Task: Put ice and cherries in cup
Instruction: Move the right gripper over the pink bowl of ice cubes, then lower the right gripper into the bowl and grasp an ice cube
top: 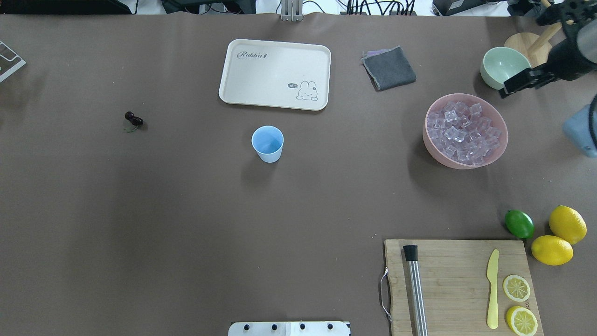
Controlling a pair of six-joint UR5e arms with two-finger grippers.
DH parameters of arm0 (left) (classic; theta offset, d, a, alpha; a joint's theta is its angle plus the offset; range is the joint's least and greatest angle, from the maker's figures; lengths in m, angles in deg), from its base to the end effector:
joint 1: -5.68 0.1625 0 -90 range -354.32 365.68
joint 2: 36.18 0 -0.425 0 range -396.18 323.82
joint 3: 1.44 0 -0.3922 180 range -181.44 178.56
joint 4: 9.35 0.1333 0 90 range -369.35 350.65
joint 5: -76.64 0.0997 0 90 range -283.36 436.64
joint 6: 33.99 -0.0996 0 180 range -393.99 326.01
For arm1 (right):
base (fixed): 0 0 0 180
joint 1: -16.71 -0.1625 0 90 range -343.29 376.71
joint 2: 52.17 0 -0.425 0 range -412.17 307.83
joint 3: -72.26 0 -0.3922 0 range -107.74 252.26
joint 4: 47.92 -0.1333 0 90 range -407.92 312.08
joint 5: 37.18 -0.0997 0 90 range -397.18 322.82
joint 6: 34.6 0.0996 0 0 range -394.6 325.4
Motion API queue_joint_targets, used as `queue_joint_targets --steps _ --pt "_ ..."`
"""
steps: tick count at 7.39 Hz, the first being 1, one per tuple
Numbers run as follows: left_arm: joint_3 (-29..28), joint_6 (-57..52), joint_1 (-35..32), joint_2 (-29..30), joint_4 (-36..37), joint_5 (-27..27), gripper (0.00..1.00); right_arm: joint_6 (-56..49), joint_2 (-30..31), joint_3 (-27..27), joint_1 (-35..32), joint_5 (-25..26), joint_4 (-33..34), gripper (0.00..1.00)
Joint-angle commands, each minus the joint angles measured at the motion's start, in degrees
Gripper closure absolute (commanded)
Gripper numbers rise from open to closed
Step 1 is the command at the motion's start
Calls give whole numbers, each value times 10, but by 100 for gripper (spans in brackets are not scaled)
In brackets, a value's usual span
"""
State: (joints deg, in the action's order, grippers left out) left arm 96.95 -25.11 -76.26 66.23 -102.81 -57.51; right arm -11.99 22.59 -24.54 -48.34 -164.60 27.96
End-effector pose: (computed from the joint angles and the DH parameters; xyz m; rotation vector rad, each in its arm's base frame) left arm 0.0178 -0.5815 0.4625 0.2859 0.8096 0.1497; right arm -0.1881 -0.5769 0.4304 0.3024 -0.8233 -0.2442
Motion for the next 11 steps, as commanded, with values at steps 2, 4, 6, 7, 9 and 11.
queue_joint_targets --steps 2,4,6,7,9,11 --pt "-10 4 2 20 2 1 2 73 -55 73 102 75 -84 3" --pt "-15 4 6 24 2 2 2 72 -48 97 109 80 -104 4" --pt "-17 3 6 23 2 2 2 70 -44 101 111 79 -105 4" --pt "-17 2 6 22 2 2 2 73 -44 99 111 79 -105 4" --pt "-16 2 6 20 0 2 2 74 -37 93 111 79 -106 15" --pt "-15 2 9 17 0 2 2 76 -31 88 111 79 -106 53"
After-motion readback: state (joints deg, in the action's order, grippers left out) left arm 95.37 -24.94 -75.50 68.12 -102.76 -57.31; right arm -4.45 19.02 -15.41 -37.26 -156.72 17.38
